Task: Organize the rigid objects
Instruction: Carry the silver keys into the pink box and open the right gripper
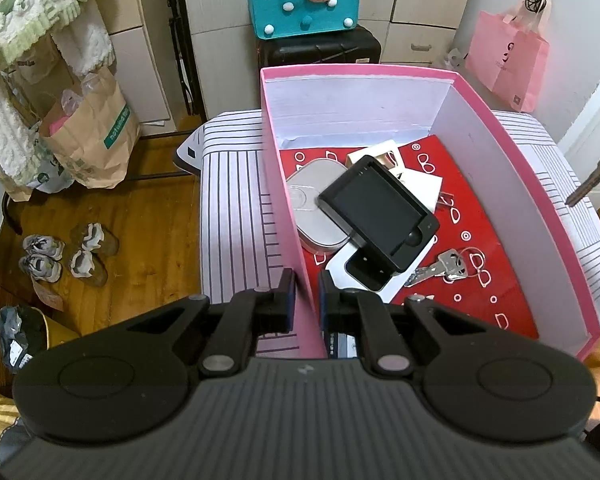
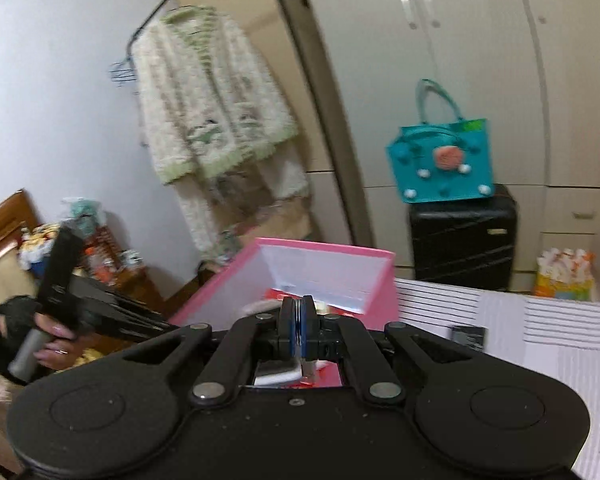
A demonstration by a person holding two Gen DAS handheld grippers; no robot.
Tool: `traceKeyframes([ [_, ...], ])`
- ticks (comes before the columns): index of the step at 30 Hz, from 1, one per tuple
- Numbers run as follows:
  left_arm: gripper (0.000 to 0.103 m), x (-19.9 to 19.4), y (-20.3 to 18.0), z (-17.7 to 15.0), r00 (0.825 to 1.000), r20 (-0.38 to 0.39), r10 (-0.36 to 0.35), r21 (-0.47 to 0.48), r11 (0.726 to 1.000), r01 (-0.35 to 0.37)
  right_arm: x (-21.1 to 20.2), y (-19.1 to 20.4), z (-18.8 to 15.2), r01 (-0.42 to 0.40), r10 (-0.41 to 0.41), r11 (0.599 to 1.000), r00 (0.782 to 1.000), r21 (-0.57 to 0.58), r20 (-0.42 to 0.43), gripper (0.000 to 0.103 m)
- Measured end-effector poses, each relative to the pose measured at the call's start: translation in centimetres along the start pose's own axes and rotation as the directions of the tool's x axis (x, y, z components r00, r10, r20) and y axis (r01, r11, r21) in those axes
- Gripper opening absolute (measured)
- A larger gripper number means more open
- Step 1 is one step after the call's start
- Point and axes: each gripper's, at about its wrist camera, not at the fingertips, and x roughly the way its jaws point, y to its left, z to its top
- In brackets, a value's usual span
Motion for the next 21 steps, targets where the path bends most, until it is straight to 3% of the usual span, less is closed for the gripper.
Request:
traceKeyframes([
  [6, 0.011, 0.0, 0.1, 0.0, 1.0, 0.001, -0.005, 0.004, 1.0, 0.005, 3.4, 2.5, -0.1, -0.122, 0.121, 0.993, 0.987, 0.005, -0.108, 0.004],
  [13, 0.011, -0.1, -0.1, 0.0, 1.0, 0.0, -0.004, 0.014, 1.0, 0.004, 9.0, 5.3, -2.8, -0.206, 0.21, 0.978, 0.941, 0.044, -0.264, 0.004],
  [19, 0.011, -0.1, -0.1, 0.0, 1.0, -0.001, -0.008, 0.01, 1.0, 0.008, 12.5, 6.3, -4.1, -0.223, 0.241, 0.97, 0.911, 0.094, -0.334, 0.011],
  [21, 0.011, -0.1, 0.0, 0.0, 1.0, -0.003, -0.011, 0.01, 1.0, 0.011, 12.5, 6.0, -4.1, -0.22, 0.249, 0.968, 0.91, 0.123, -0.332, 0.011],
])
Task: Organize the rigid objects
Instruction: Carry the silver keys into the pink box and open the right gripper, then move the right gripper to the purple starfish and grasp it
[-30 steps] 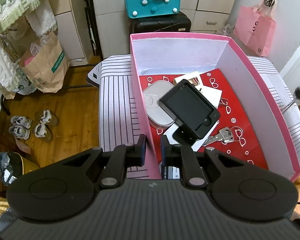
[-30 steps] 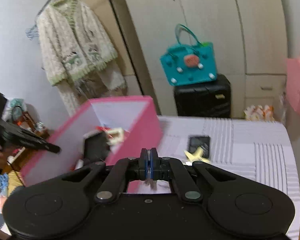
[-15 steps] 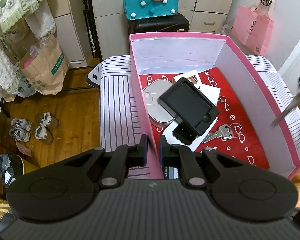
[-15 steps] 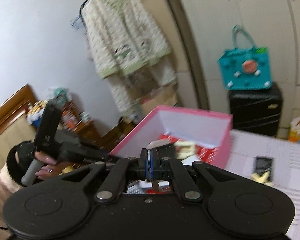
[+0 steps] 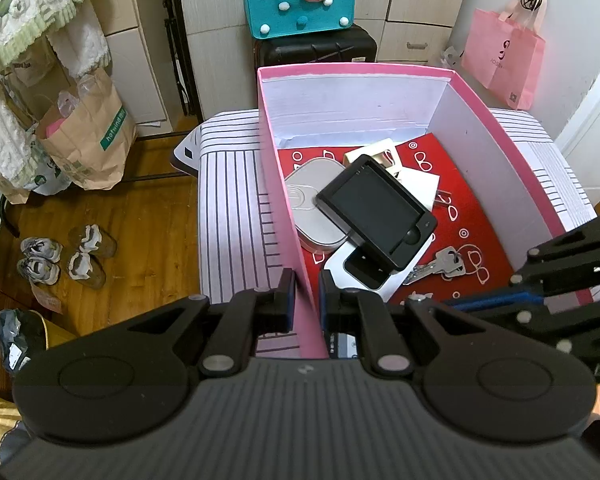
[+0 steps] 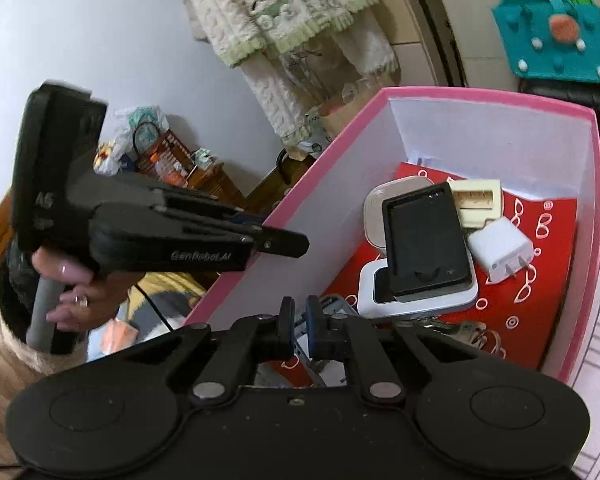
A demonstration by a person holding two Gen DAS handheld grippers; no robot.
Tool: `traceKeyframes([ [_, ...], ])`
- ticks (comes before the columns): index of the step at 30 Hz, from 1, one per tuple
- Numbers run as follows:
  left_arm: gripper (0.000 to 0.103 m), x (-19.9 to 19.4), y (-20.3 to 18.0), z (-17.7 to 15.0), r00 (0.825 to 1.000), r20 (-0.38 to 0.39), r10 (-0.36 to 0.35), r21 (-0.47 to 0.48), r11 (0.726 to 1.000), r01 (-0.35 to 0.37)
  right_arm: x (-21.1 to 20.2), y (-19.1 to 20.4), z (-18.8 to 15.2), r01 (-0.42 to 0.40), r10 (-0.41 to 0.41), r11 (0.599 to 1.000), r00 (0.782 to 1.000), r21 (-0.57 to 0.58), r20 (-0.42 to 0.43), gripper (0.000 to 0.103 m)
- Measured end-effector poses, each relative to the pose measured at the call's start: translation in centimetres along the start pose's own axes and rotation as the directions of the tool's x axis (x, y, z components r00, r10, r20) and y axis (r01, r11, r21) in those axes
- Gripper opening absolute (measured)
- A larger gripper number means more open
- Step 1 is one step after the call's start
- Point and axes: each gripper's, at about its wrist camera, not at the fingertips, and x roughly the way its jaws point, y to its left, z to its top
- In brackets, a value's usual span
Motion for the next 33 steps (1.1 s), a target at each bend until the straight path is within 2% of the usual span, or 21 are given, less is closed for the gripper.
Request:
traceKeyframes([
  [4, 0.011, 0.0, 0.0, 0.0, 1.0, -0.001, -0.004, 0.001, 1.0, 0.004, -2.2, -0.5, 0.0, 0.021, -0.02, 1.0, 0.998, -0.013, 0.053, 0.013],
  [6, 0.011, 0.0, 0.1, 0.1, 1.0, -0.002, -0.007, 0.0, 1.0, 0.007, -4.1, -1.1, -0.1, 0.029, -0.029, 1.0, 0.995, 0.004, 0.092, 0.02],
  [12, 0.011, 0.0, 0.1, 0.1, 1.0, -0.003, -0.005, -0.001, 1.0, 0.005, -9.9, -4.0, -0.8, 0.143, -0.158, 0.986, 0.966, 0.085, 0.207, 0.024],
  [17, 0.011, 0.1, 0.1, 0.0, 1.0, -0.007, 0.0, -0.003, 1.0, 0.0, -13.2, -7.2, -2.2, 0.266, -0.298, 0.95, 0.927, 0.164, 0.226, 0.026],
  [24, 0.011, 0.1, -0.3, 0.1, 1.0, -0.009, 0.015, 0.003, 1.0, -0.015, -14.2, -11.3, -4.5, 0.426, -0.464, 0.88, 0.865, 0.21, 0.191, 0.036],
  [29, 0.012, 0.1, -0.8, 0.1, 0.999, -0.015, 0.033, 0.023, 0.999, -0.033, -12.9, -13.3, -5.9, 0.571, -0.586, 0.81, 0.795, 0.135, 0.157, 0.042],
  [33, 0.012, 0.1, -1.1, 0.1, 0.999, -0.02, 0.046, 0.039, 0.998, -0.045, -11.7, -14.4, -6.4, 0.609, -0.612, 0.79, 0.777, 0.067, 0.147, 0.042],
])
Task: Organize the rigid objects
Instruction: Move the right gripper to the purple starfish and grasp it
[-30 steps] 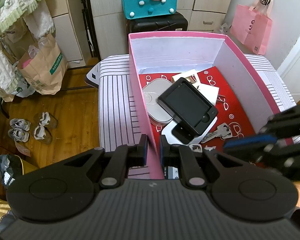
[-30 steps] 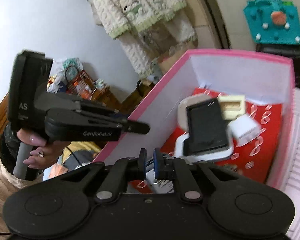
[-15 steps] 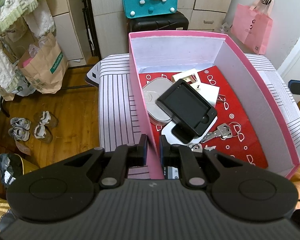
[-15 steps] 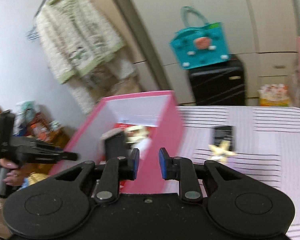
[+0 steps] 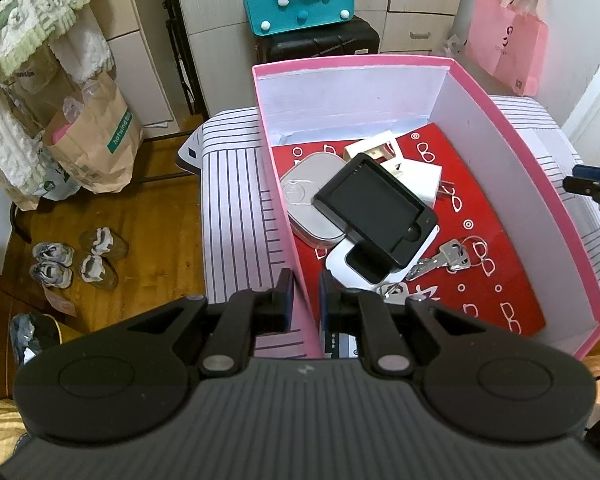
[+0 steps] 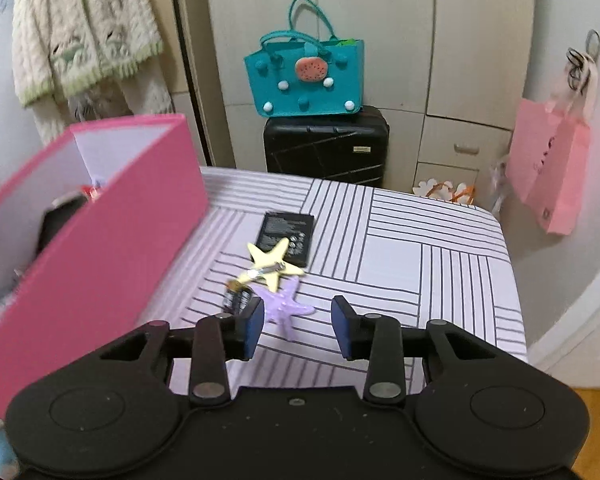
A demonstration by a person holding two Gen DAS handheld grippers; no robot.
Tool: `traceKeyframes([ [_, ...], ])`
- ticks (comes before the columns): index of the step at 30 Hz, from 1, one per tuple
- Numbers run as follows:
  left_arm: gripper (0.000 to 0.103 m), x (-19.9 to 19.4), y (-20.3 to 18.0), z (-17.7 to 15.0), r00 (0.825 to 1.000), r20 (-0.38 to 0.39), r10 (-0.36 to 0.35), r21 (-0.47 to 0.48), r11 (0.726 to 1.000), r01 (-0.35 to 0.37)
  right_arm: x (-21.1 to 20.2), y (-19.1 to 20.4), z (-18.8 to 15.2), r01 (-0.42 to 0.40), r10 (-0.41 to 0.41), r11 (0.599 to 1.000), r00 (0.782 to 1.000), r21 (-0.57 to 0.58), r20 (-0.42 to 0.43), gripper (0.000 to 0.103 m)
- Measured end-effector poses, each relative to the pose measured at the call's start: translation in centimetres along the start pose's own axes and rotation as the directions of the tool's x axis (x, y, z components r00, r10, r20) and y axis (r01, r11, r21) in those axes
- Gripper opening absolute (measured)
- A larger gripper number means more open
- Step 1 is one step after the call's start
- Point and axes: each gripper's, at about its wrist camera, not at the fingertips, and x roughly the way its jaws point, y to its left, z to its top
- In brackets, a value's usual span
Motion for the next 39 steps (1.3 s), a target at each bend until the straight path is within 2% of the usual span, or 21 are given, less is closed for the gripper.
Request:
traceKeyframes([
  [5, 0.012, 0.0, -0.7, 0.3, 0.999, -0.028, 0.024, 0.057, 0.998, -0.022, 2.3, -0.4, -0.2, -0.051, 0.05, 0.999, 0.998, -0.014, -0.049, 0.045],
  [9, 0.012, 0.0, -1.2, 0.2, 0.998, -0.042, 0.041, 0.095, 0.995, -0.037, 3.9, 0.0, 0.1, -0.056, 0.054, 0.998, 0.997, -0.035, -0.063, 0.048],
  [11, 0.012, 0.0, -1.2, 0.1, 0.998, -0.043, 0.037, 0.09, 0.995, -0.033, 4.5, 0.3, 0.3, -0.051, 0.047, 0.997, 0.997, -0.056, -0.065, 0.049],
  [13, 0.012, 0.0, -1.0, 0.1, 0.999, -0.042, 0.027, 0.076, 0.997, -0.024, 5.2, 0.4, 0.5, -0.047, 0.042, 0.996, 0.997, -0.073, -0.065, 0.056],
  [16, 0.012, -0.1, -0.9, 0.0, 0.999, -0.038, 0.021, 0.066, 0.998, -0.018, 6.3, 0.5, 0.7, -0.047, 0.04, 0.996, 0.995, -0.069, -0.093, 0.059],
  [18, 0.012, -0.1, -0.7, 0.0, 0.999, -0.036, 0.016, 0.063, 0.998, -0.013, 6.4, 0.6, 0.6, -0.04, 0.035, 0.997, 0.996, -0.064, -0.081, 0.06],
  [20, 0.012, -0.1, -0.6, 0.1, 0.999, -0.036, 0.014, 0.061, 0.998, -0.012, 6.4, 0.7, 0.5, -0.036, 0.031, 0.997, 0.997, -0.064, -0.076, 0.059],
  [23, 0.012, -0.2, -0.5, 0.1, 0.999, -0.035, 0.008, 0.056, 0.998, -0.006, 6.2, 0.9, 0.4, -0.042, 0.037, 0.997, 0.997, -0.069, -0.073, 0.048],
  [27, 0.012, -0.2, -0.4, 0.2, 0.999, -0.034, 0.004, 0.056, 0.998, -0.002, 5.8, 0.9, 0.3, -0.023, 0.019, 0.998, 0.998, -0.053, -0.063, 0.047],
  [30, 0.012, -0.2, -0.5, 0.2, 0.999, -0.034, 0.004, 0.055, 0.998, -0.002, 5.2, 0.6, 0.4, -0.017, 0.016, 0.999, 1.0, -0.032, -0.026, 0.037],
  [39, 0.012, -0.3, -0.3, 0.2, 1.0, -0.028, 0.001, 0.051, 0.999, 0.001, 4.6, 0.6, 0.3, -0.04, 0.038, 0.999, 0.998, -0.033, -0.049, 0.038],
])
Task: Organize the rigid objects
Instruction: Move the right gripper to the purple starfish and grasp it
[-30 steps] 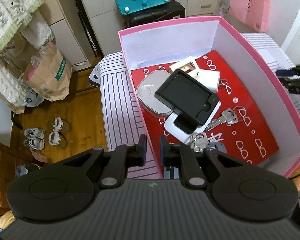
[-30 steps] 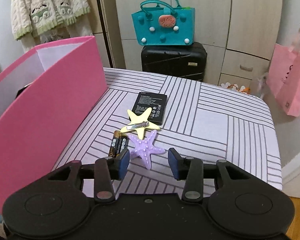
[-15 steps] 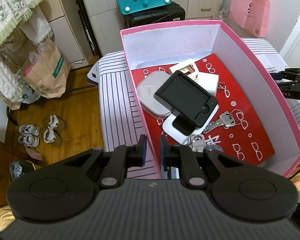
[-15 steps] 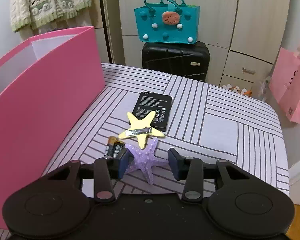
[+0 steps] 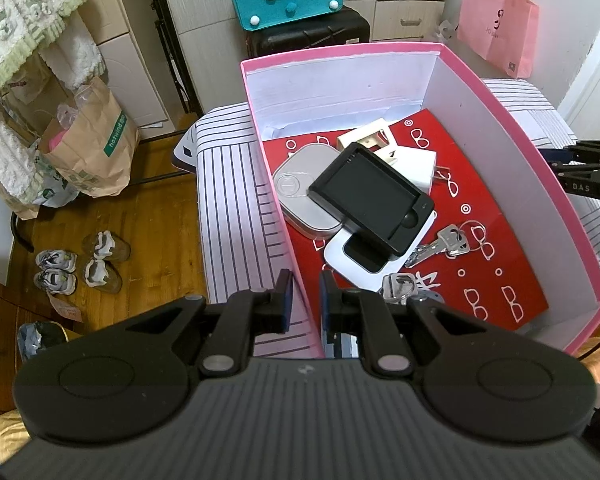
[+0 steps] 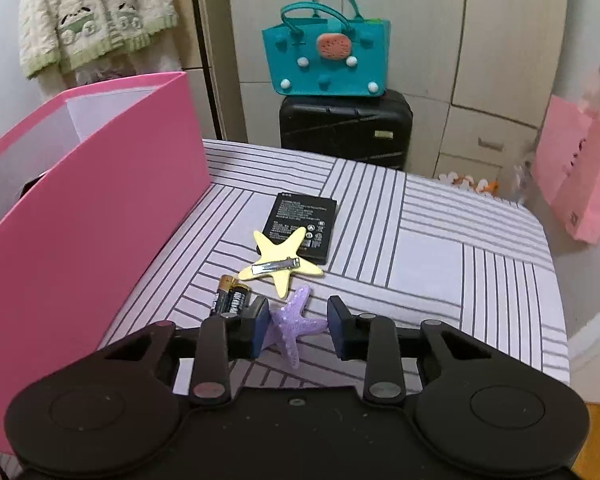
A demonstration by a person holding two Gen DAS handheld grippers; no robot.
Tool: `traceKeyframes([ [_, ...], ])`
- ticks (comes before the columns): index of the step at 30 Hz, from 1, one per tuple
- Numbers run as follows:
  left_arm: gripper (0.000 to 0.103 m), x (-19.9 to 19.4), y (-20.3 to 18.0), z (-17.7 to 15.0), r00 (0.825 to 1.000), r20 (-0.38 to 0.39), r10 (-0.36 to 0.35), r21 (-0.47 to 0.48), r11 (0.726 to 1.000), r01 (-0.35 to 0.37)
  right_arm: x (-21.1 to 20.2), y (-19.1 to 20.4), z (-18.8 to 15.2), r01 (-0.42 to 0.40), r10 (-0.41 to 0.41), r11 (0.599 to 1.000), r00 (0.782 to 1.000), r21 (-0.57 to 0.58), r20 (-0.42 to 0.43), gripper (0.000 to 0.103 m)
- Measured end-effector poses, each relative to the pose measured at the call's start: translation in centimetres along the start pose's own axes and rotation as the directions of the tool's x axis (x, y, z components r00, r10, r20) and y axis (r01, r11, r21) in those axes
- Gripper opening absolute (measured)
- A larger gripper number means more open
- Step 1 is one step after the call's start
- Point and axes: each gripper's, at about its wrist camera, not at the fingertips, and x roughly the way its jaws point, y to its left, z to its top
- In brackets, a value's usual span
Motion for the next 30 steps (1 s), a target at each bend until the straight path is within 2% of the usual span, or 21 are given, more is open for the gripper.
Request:
traceKeyframes([
  [6, 0.012, 0.0, 0.0, 0.0, 1.0, 0.002, -0.002, -0.001, 1.0, 0.002, 0.3, 0.4, -1.2, -0.012, 0.012, 1.0, 1.0, 0.01, -0.029, 0.061],
  [10, 0.012, 0.0, 0.0, 0.0, 1.0, 0.001, -0.002, -0.002, 1.0, 0.002, 0.2, 1.1, -2.2, 0.004, -0.004, 1.0, 1.0, -0.019, 0.006, 0.066],
  [15, 0.013, 0.0, 0.0, 0.1, 1.0, 0.004, -0.005, -0.006, 1.0, 0.005, 0.2, 1.4, -2.4, 0.024, -0.025, 1.0, 0.999, 0.017, 0.031, 0.067],
  [18, 0.013, 0.0, 0.0, 0.1, 1.0, 0.005, -0.007, -0.009, 1.0, 0.007, 0.2, 1.7, -2.7, 0.048, -0.05, 0.998, 0.997, 0.038, 0.053, 0.062],
  [20, 0.013, 0.0, 0.0, 0.0, 1.0, 0.004, -0.005, -0.007, 1.0, 0.005, 0.1, 1.9, -2.8, 0.065, -0.068, 0.997, 0.995, 0.043, 0.073, 0.048],
  [24, 0.013, 0.0, -0.1, 0.0, 1.0, 0.005, -0.005, -0.007, 1.0, 0.005, -0.1, 1.7, -2.6, 0.071, -0.075, 0.995, 0.995, 0.069, 0.063, 0.047],
  [27, 0.013, 0.0, -0.2, 0.0, 1.0, 0.003, -0.01, -0.009, 1.0, 0.01, -0.9, 1.5, -2.3, 0.069, -0.076, 0.994, 0.993, 0.084, 0.089, 0.038],
  [30, 0.013, 0.1, -0.3, 0.1, 1.0, 0.004, -0.01, -0.006, 1.0, 0.01, -1.2, 1.1, -2.0, 0.054, -0.06, 0.994, 0.997, 0.098, 0.056, 0.038],
])
